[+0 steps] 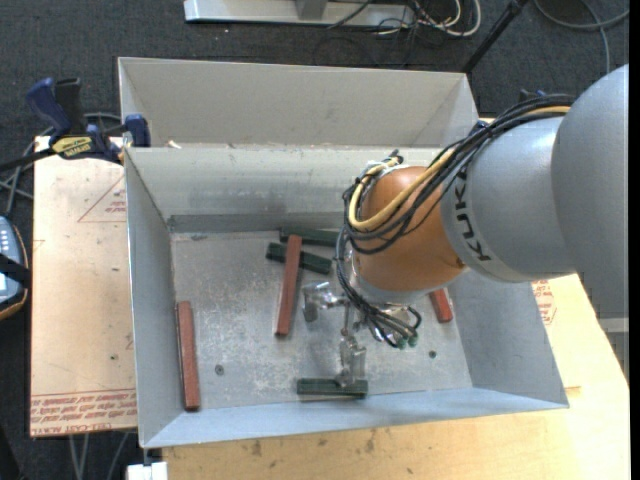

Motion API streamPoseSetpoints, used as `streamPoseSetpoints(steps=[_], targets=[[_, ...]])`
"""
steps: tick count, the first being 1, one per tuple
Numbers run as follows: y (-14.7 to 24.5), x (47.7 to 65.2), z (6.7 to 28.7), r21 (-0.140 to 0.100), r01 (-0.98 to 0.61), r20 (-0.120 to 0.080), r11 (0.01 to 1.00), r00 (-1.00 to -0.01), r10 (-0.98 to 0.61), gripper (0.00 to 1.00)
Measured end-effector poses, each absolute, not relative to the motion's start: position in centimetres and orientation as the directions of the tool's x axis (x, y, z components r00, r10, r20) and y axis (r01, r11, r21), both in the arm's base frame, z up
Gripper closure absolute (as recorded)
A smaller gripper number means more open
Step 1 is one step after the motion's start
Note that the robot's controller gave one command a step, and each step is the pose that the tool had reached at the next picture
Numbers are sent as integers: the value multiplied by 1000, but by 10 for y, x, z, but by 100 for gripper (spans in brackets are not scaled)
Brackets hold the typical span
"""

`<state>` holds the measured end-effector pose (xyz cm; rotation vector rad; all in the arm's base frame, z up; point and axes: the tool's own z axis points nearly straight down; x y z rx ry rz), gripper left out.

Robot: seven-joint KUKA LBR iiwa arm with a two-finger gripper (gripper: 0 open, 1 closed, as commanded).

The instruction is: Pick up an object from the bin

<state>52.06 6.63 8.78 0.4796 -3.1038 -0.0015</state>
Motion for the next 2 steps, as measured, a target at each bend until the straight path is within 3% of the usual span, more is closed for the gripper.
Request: streamPoseSetpoints(steps=[1,2], targets=[[81,498,76,0,-321,-4,947,-947,-321,0],[81,486,109,2,-352,3,936,-936,-352,0]])
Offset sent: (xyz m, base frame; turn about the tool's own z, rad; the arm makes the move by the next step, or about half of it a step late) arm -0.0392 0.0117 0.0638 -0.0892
